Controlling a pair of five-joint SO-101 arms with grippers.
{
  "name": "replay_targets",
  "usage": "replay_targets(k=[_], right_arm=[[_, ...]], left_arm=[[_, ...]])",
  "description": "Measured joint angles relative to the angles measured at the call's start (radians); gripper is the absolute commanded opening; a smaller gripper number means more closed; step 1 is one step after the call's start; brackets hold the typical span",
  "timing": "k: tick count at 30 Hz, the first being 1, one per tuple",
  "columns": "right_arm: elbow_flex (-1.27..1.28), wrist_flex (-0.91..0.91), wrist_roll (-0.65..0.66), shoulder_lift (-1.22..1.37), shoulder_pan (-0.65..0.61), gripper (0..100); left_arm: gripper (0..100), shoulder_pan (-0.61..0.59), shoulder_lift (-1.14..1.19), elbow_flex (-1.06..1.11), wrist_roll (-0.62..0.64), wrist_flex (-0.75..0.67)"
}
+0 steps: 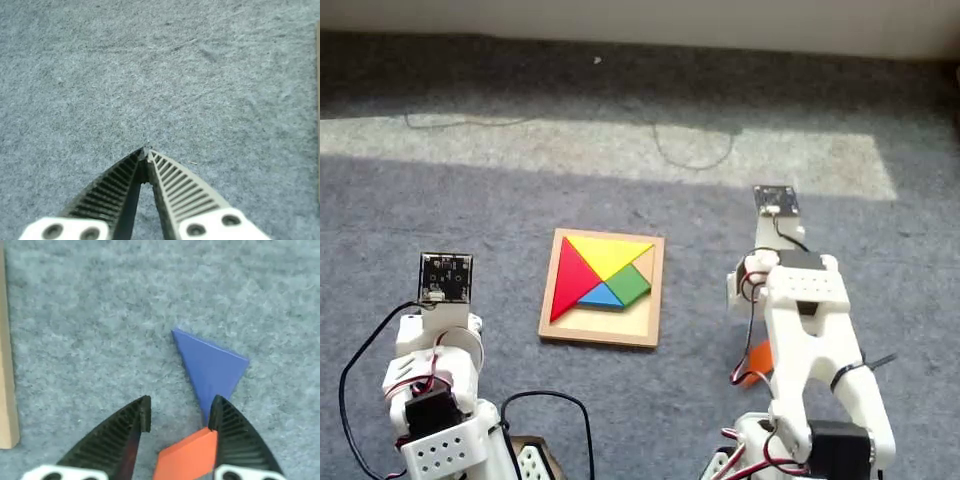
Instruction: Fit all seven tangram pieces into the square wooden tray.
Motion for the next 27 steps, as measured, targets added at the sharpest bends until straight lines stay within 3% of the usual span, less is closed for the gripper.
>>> replay_targets(k=[9,20,27], right_arm=[[-0.138,0.048,0.074,0.008,0.055,26.6],[-0.143,0.032,0.089,0.259,0.077,26.5],[-0.157,-0.018,0.089,0.284,0.078,19.8]], left_arm=[[1,0.000,0.000,0.000,0.000,0.000],[1,0.000,0.000,0.000,0.000,0.000],[1,0.000,0.000,0.000,0.000,0.000]])
